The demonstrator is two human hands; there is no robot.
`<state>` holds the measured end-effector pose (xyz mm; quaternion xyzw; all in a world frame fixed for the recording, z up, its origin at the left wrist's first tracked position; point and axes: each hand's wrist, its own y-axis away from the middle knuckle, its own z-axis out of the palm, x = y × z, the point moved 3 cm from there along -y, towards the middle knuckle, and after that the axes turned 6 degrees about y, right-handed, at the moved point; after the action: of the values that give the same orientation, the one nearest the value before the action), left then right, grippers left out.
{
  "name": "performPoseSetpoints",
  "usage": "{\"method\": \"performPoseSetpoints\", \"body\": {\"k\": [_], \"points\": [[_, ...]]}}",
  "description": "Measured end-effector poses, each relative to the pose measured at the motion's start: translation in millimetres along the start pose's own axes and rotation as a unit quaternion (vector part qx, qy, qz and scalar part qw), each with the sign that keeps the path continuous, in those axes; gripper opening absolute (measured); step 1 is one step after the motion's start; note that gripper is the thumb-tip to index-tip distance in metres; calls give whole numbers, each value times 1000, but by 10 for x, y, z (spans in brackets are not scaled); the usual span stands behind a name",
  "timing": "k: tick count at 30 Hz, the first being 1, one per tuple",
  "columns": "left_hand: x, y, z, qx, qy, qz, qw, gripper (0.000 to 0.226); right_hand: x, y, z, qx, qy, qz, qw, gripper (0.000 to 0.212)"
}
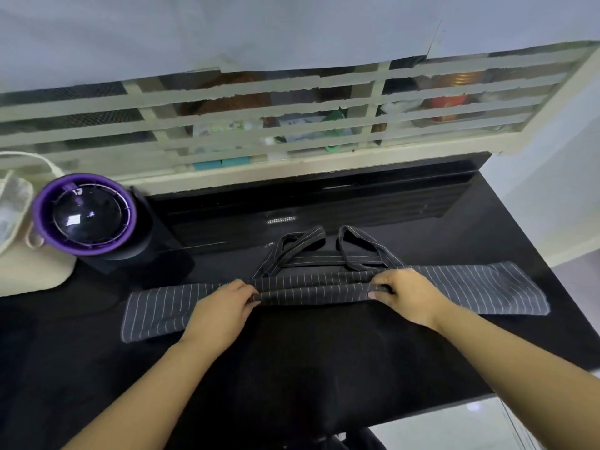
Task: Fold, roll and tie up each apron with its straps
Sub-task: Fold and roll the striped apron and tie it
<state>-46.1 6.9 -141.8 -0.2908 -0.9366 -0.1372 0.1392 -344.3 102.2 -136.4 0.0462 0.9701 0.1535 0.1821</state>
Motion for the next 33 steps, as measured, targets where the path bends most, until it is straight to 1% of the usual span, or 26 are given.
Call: {"method": "performPoseSetpoints", "body": {"k": [2, 4, 5, 7, 9, 11, 16, 17, 19, 21, 23, 24, 25, 26, 27, 28, 29, 30, 31, 32, 33], "points": [[-196, -44, -120, -28, 2, -52, 998, 27, 88, -114, -124, -81, -13, 36, 996, 32], [-366, -81, -173, -69, -16, -83, 994, 33, 114, -203, -206, -134, -23, 60, 989, 43], [-414, -95, -180, -82, -22, -89, 992, 35, 116, -234, -224, -153, -29, 72, 985, 44], [-462, -138, -190, -75, -43, -85, 993, 38, 122, -276, -260, -184, -39, 96, 977, 41], [-534, -154, -213, -52, -83, -97, 990, 45, 131, -306, -250, -204, -41, 105, 972, 42], [-655, -113, -237, -33, -121, -127, 984, 51, 152, -336, -224, -209, -36, 104, 972, 47], [-972, 58, -313, -8, -186, -195, 963, 55, 107, -402, -206, -210, 7, 85, 974, 53], [-999, 71, -315, 13, -194, -196, 961, 53, 98, -402, -208, -206, 15, 83, 975, 54], [-997, 70, -291, 88, -202, -165, 961, 44, 87, -400, -193, -198, 38, 73, 977, 55], [-805, 32, -308, 184, -194, -119, 956, 35, 71, -397, -164, -192, 54, 68, 978, 56], [-435, -53, -304, 224, -162, -54, 960, 35, 26, -402, -129, -189, 54, 67, 978, 56], [-188, -86, -277, 233, -134, -1, 963, 34, -19, -404, -112, -187, 52, 65, 979, 56], [67, -106, -200, 228, -94, 67, 967, 32, -76, -407, -91, -184, 53, 61, 980, 55], [313, -117, -71, 204, -61, 136, 968, 29, -141, -414, -62, -179, 55, 55, 981, 54], [533, -110, 63, 162, -46, 192, 967, 31, -221, -419, -24, -173, 58, 45, 982, 52], [703, -97, 212, 98, -53, 221, 969, 37, -299, -425, 22, -165, 63, 34, 984, 50], [808, -90, 338, 35, -68, 221, 972, 46, -376, -418, 68, -157, 66, 20, 985, 47], [821, -90, 434, -16, -84, 198, 976, 55, -442, -408, 112, -146, 64, 1, 987, 46], [776, -94, 523, -50, -98, 173, 979, 59, -483, -386, 139, -129, 61, -16, 990, 47], [726, -100, 590, -72, -97, 159, 980, 59, -475, -346, 142, -107, 59, -30, 992, 49], [684, -109, 623, -56, -82, 167, 981, 59, -449, -295, 119, -81, 65, -40, 994, 50]]}}
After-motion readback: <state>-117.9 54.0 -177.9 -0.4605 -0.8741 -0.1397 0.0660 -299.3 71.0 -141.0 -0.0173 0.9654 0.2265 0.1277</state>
